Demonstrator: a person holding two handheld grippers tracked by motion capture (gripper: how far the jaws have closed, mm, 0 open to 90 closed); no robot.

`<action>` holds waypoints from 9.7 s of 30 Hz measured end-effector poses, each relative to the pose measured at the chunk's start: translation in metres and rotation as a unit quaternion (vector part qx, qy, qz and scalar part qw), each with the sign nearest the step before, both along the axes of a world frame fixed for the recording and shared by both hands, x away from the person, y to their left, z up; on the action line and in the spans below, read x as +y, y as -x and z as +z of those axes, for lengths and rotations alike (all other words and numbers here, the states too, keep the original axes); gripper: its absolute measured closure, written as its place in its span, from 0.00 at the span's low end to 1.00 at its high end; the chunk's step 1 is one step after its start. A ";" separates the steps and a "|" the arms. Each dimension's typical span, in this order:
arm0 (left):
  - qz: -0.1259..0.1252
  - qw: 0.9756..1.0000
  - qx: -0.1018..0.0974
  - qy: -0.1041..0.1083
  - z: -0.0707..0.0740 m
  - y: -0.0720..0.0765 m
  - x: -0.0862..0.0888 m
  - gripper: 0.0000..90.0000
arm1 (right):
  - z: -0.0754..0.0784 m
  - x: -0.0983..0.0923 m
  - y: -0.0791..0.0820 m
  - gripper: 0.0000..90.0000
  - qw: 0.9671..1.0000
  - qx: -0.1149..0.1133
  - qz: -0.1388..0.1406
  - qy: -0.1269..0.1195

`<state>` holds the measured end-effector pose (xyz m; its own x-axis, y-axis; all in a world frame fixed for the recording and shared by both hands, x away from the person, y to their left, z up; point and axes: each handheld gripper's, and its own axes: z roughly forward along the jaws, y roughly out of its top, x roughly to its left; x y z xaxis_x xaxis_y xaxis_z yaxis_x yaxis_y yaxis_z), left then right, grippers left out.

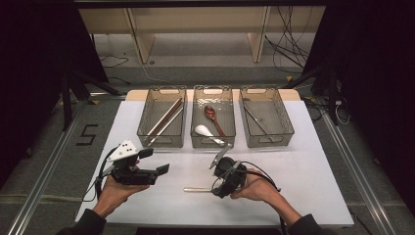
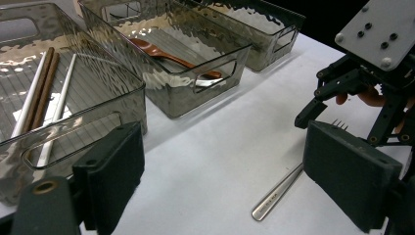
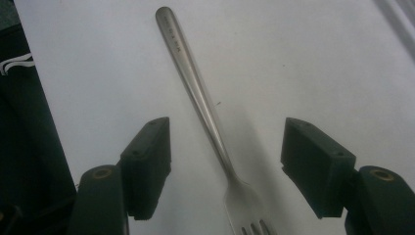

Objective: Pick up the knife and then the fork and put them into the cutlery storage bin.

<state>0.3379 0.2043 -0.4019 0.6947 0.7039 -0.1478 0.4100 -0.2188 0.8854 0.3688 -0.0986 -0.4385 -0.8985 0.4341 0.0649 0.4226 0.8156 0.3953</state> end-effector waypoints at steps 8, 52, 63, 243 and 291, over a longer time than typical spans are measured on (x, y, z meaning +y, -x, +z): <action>0.003 1.000 0.000 -0.001 0.000 0.001 0.001 0.17 | -0.004 0.002 -0.001 0.45 1.000 0.001 0.010 0.007; 0.000 1.000 -0.002 -0.003 0.000 0.003 0.000 0.17 | -0.024 0.009 0.003 0.88 0.998 -0.013 0.044 0.047; 0.000 1.000 -0.002 -0.003 0.000 0.003 0.000 0.17 | -0.021 0.014 0.009 0.95 0.995 -0.012 0.057 0.082; 0.001 1.000 -0.002 0.000 0.000 0.001 0.003 0.17 | 0.078 -0.144 -0.182 0.81 0.935 -0.118 -0.333 -0.010; 0.003 1.000 -0.006 0.002 0.001 0.004 0.002 0.17 | 0.087 -0.111 -0.063 0.36 0.939 -0.130 -0.242 -0.208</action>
<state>0.3336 0.2060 -0.4010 0.6922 0.7073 -0.1432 0.4010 -0.2120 0.8912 0.4314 -0.2097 -0.3517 -0.6110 0.7817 0.1250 0.5495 0.3051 0.7778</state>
